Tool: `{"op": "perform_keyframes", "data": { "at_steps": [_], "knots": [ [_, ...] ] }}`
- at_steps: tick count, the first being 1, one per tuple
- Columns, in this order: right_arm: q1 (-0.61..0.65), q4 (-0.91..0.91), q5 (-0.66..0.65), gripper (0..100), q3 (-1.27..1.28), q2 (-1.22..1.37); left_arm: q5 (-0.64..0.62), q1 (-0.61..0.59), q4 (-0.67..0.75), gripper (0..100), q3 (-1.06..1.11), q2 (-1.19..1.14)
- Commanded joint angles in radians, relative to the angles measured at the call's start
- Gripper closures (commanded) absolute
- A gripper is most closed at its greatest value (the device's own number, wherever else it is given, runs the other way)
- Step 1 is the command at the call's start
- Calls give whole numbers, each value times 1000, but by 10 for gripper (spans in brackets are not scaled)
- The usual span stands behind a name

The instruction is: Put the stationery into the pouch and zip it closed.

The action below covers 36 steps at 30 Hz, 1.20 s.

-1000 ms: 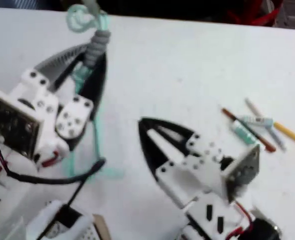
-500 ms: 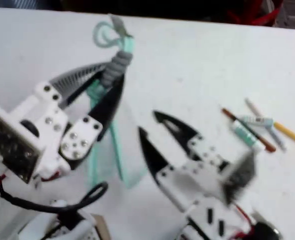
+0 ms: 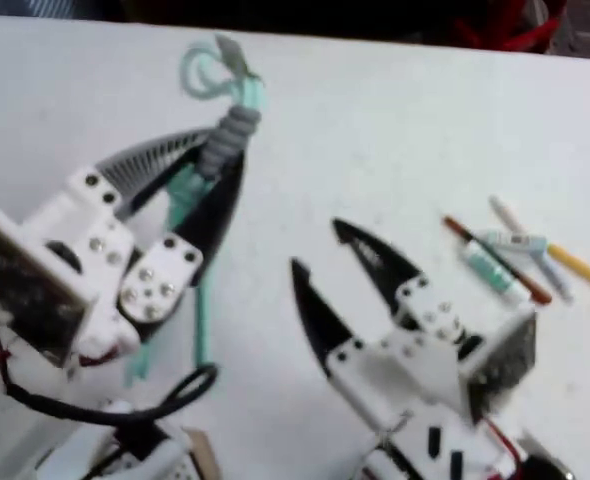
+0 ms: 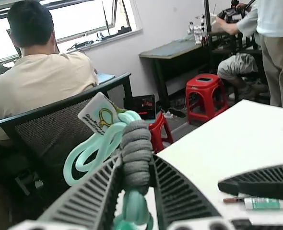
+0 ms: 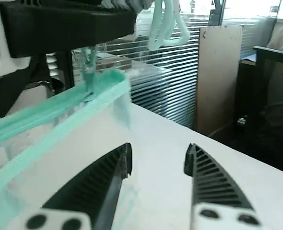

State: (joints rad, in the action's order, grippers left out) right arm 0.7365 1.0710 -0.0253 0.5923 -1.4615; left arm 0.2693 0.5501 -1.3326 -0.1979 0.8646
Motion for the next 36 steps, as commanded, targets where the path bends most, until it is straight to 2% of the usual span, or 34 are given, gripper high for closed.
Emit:
{"op": "perform_keyframes", "data": {
  "at_steps": [1,5,10,15,18,21,25,33,36],
  "knots": [
    [-110,-35,-15,724,-34,65,126,24,-75,977,-40,4],
    [-119,-54,-132,696,-34,133,269,119,-199,977,-41,5],
    [-124,-51,-135,697,-34,148,367,131,-255,977,-41,5],
    [-124,-35,-135,697,-38,131,368,125,-249,977,-40,5],
    [-108,19,-135,697,-74,65,364,68,-245,977,-31,2],
    [-56,96,-135,697,-137,19,361,16,-255,977,-29,-1],
    [36,154,-143,697,-166,27,319,12,-256,977,-28,5],
    [226,205,-95,697,-160,73,293,5,-245,977,26,30],
    [240,197,-87,696,-140,77,293,8,-233,977,34,74]
  ]
}}
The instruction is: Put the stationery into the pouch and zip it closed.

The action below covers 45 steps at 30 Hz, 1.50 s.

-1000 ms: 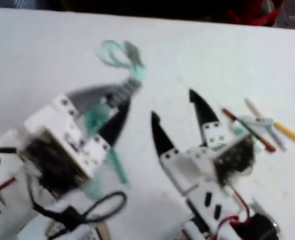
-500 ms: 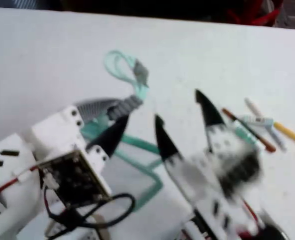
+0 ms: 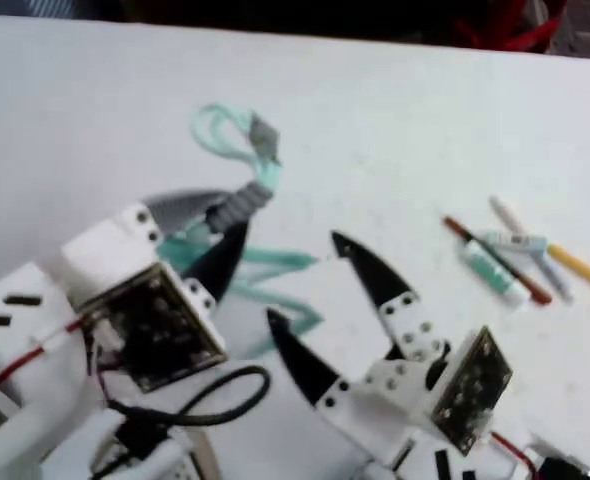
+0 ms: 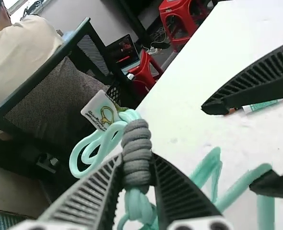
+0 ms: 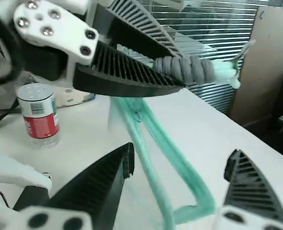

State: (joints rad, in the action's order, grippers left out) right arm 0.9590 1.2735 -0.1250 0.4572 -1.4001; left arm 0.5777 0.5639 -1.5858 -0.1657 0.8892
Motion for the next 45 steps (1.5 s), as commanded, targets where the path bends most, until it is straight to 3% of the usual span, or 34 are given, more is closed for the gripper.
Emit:
{"op": "perform_keyframes", "data": {
  "at_steps": [1,9,17,29,32,37,41,45],
  "knots": [
    [18,-7,-8,695,8,16,-15,-8,34,977,3,67],
    [21,-42,-164,676,71,31,-25,-2,63,977,5,136],
    [-7,-171,-256,674,87,231,-23,-2,9,977,0,139],
    [-4,-168,-565,676,58,332,-18,-2,-38,977,2,140],
    [18,-108,-591,745,61,332,-17,-2,-29,977,3,140],
    [10,-82,-582,994,57,329,-15,-8,-29,977,5,134],
    [-39,-48,-580,985,57,255,-15,-8,-17,977,54,139],
    [-114,-54,-580,981,61,73,-14,-12,101,976,226,139]
  ]
}}
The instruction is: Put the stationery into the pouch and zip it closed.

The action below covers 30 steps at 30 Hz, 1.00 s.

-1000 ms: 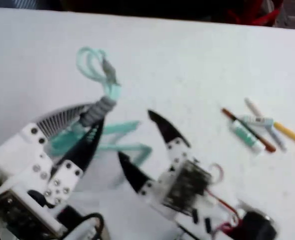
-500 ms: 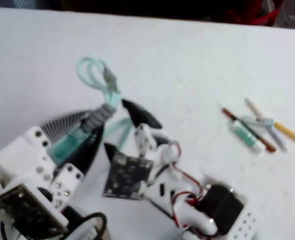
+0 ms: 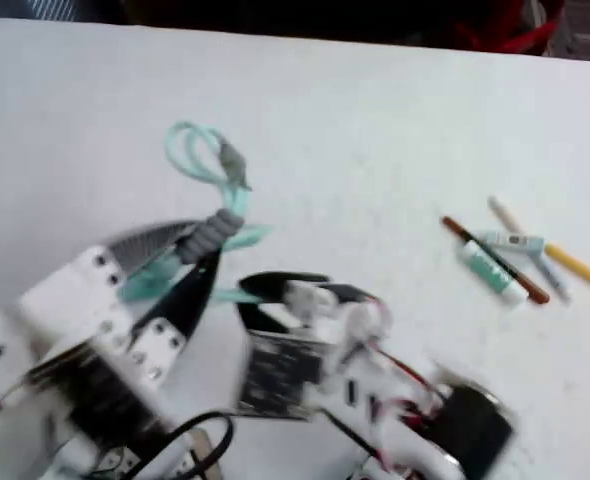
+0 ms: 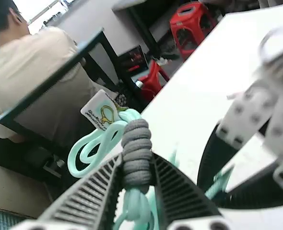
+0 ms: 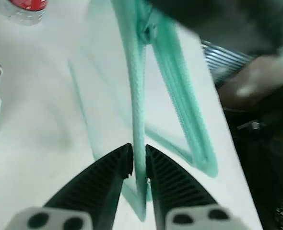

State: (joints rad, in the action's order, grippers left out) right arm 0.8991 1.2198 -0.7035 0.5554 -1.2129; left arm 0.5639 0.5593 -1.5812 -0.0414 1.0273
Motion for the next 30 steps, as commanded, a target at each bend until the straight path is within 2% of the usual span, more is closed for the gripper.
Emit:
{"op": "perform_keyframes", "data": {
  "at_steps": [1,6,9,12,16,24,30],
  "knots": [
    [-77,-1,0,981,-35,-154,0,-7,144,976,150,1],
    [-166,-12,-2,981,54,-255,-14,-1,414,976,339,1],
    [-205,-64,-2,981,170,-271,-97,1,569,976,451,1],
    [-206,-110,8,981,284,-272,-155,-5,663,976,551,1],
    [-206,-183,98,981,379,-272,-152,-5,675,976,618,1],
    [-134,-170,112,981,419,-272,-160,-111,620,976,631,124],
    [-42,-97,150,981,388,-308,-160,-61,555,976,713,315]
  ]
}}
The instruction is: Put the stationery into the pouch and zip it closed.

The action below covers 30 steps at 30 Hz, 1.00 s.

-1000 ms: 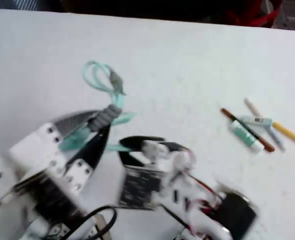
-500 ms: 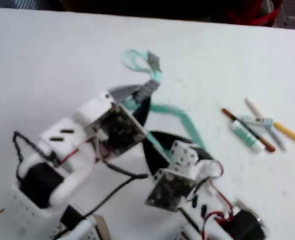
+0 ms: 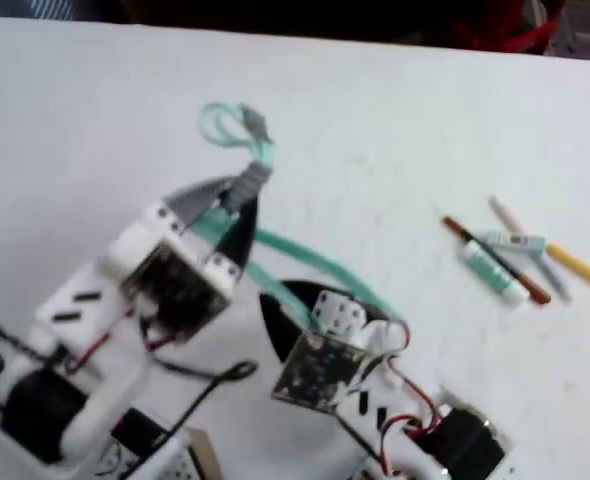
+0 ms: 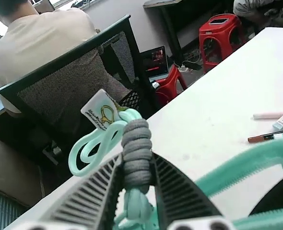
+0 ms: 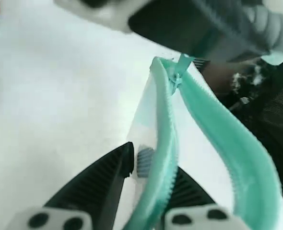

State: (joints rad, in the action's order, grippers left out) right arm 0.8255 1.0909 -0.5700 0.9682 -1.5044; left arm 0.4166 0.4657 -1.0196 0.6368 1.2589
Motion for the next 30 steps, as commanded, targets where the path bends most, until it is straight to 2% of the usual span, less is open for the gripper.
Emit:
{"op": "perform_keyframes", "data": {
  "at_steps": [1,10,13,16,18,25,30],
  "knots": [
    [42,45,17,981,-28,-31,-12,44,-2,976,74,114],
    [70,143,20,967,-31,-125,-12,62,2,976,267,294],
    [70,174,40,865,-31,-162,-12,62,-3,976,293,320],
    [70,186,120,744,-48,-234,-12,62,-9,976,304,346],
    [70,205,127,704,-78,-291,-12,62,-9,976,305,361],
    [70,315,132,711,-262,-295,-12,62,-31,976,304,383],
    [64,298,124,708,-287,-289,-14,64,-37,976,304,384]
  ]
}}
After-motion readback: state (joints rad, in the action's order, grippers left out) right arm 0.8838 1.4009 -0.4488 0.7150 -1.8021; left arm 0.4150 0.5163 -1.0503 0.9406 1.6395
